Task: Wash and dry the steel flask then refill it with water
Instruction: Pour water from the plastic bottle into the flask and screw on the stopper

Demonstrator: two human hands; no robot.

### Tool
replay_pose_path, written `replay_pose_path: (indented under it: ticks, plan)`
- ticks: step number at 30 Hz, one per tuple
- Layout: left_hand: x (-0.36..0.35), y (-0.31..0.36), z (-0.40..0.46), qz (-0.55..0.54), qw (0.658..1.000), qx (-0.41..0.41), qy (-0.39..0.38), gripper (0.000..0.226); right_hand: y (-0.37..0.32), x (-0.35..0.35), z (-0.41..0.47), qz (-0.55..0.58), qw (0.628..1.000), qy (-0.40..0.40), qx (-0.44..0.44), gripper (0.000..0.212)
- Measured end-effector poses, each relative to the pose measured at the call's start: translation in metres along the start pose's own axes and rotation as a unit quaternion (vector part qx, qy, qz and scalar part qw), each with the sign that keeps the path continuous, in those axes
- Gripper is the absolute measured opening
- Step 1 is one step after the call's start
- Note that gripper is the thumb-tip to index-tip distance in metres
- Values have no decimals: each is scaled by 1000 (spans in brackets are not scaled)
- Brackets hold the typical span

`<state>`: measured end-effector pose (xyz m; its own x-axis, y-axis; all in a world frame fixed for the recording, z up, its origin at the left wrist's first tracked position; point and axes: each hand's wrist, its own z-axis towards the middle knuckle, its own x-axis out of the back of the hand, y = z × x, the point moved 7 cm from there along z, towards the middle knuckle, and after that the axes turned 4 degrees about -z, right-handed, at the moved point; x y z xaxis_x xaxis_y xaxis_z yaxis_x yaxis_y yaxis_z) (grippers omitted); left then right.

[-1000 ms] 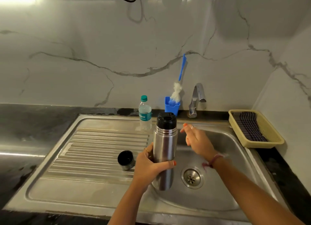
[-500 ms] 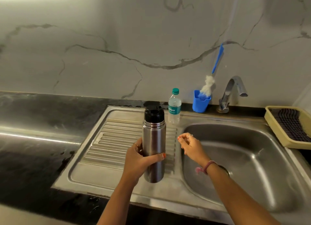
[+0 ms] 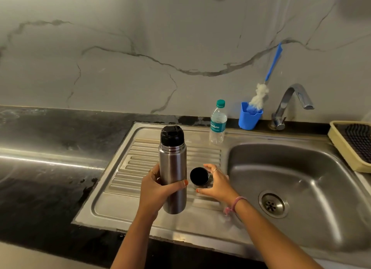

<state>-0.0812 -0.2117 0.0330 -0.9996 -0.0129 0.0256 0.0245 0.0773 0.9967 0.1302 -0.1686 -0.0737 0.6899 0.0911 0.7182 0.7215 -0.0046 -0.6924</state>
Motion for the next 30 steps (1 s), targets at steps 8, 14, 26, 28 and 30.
replay_pose_path:
  ticks: [8, 14, 26, 28, 30]
  plan:
    - [-8, -4, 6, 18, 1000, -5, -19, 72, 19, 32, -12, 179, 983, 22, -24, 72]
    - [-35, -4, 10, 26, 999, -9, -43, 64, 31, 123, -40, 248, 965, 83, -28, 73]
    - [-106, 5, 3, 41, 995, -27, -83, 58, 1, 287, -79, -81, 993, 81, -10, 68]
    - [-117, 7, 1, 42, 995, -28, -87, 60, 3, 295, -82, -88, 993, 83, -4, 67]
    - [-125, 9, -2, 41, 994, -30, -92, 61, 4, 300, -83, -98, 991, 88, 1, 66]
